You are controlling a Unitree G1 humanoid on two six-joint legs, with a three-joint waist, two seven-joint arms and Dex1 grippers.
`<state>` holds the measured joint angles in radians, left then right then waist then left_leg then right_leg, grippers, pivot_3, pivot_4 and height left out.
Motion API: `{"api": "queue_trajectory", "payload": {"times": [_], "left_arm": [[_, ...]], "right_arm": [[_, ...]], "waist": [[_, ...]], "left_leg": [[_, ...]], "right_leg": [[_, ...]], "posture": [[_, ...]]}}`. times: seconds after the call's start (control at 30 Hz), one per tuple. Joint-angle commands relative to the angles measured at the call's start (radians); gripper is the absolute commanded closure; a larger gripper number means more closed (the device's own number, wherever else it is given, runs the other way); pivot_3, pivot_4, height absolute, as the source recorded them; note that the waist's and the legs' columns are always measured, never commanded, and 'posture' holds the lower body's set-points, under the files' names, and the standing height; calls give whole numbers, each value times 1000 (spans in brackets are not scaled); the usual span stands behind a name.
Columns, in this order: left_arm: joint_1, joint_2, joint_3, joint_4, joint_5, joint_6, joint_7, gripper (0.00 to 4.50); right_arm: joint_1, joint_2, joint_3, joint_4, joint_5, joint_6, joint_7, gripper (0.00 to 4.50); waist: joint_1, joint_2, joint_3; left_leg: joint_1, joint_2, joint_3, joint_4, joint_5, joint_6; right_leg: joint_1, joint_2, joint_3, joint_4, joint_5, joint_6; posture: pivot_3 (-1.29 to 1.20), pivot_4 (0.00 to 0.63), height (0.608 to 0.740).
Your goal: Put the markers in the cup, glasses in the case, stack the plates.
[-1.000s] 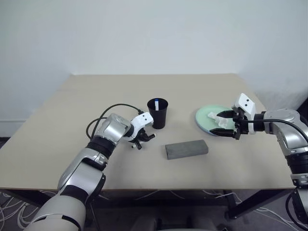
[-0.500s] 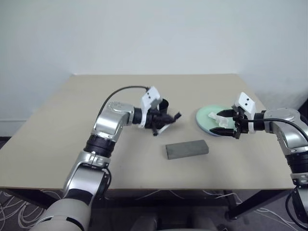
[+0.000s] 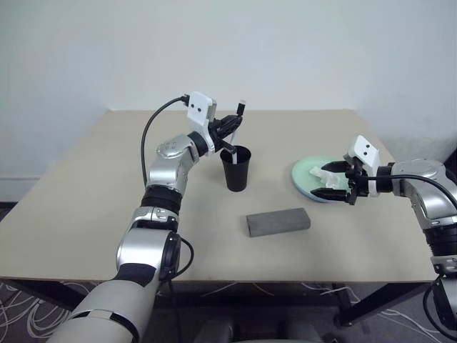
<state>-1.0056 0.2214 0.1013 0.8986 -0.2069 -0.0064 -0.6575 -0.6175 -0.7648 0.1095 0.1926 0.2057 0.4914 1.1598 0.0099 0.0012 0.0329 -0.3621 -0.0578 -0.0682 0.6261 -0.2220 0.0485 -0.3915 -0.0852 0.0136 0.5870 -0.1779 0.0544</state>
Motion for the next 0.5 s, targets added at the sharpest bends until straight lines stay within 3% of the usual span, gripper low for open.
{"api": "queue_trajectory", "payload": {"times": [0.03, 0.5], "left_arm": [[-42, -16, 18, 38, 11, -98, 41, 4466], [-31, -66, 19, 181, 37, -234, 103, 4466]], "right_arm": [[-29, -8, -23, -13, 10, -15, 3, 0], [-25, -6, -26, -19, 12, -13, -1, 0]], "waist": [[0, 0, 0], [0, 0, 0]], "left_leg": [[0, 0, 0, 0, 0, 0], [0, -1, 0, 0, 0, 0]], "right_leg": [[0, 0, 0, 0, 0, 0], [0, 0, 0, 0, 0, 0]], "posture": [[0, 0, 732], [0, 0, 732]]}}
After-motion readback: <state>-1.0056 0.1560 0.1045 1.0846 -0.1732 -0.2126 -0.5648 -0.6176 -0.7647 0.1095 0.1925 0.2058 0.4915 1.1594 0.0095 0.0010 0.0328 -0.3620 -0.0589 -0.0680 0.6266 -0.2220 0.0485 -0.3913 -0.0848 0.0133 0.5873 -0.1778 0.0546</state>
